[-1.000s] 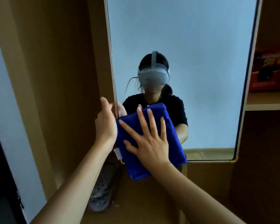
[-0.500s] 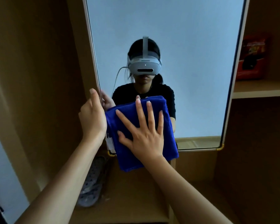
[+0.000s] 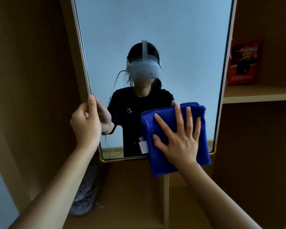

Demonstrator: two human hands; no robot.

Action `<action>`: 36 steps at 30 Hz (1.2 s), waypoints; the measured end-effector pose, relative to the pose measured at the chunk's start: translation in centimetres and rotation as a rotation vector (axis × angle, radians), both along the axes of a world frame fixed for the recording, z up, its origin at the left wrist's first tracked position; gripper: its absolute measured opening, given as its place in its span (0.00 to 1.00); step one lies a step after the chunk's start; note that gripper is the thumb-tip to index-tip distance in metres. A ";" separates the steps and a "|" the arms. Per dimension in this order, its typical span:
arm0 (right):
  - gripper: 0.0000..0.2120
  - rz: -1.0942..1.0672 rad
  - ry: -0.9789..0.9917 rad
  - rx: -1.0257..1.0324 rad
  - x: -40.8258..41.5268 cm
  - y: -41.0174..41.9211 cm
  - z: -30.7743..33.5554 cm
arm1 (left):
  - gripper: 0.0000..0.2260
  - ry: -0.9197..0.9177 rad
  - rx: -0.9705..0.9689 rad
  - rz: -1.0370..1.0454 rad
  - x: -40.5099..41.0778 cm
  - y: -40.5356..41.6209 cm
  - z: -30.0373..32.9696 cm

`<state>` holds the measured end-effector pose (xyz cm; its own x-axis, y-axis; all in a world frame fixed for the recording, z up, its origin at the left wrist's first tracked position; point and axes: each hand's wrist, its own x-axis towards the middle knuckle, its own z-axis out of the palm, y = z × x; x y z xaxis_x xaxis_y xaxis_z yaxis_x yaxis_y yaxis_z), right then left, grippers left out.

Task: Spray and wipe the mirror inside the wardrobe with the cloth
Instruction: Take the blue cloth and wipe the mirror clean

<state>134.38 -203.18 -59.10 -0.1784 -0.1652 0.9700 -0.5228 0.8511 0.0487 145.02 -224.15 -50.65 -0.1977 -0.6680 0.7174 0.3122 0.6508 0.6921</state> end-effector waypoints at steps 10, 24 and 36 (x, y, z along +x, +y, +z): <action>0.30 0.001 -0.071 0.001 -0.2 2.4 0.6 | 0.25 -0.044 -0.261 0.094 -0.1 5.8 -2.7; 0.27 0.199 -0.222 0.001 0.0 3.2 15.4 | 0.27 -0.351 -1.120 0.416 -5.2 10.5 1.3; 0.29 0.041 -0.084 0.042 -1.5 4.3 9.9 | 0.34 -0.395 -1.261 0.504 -5.4 11.8 -0.7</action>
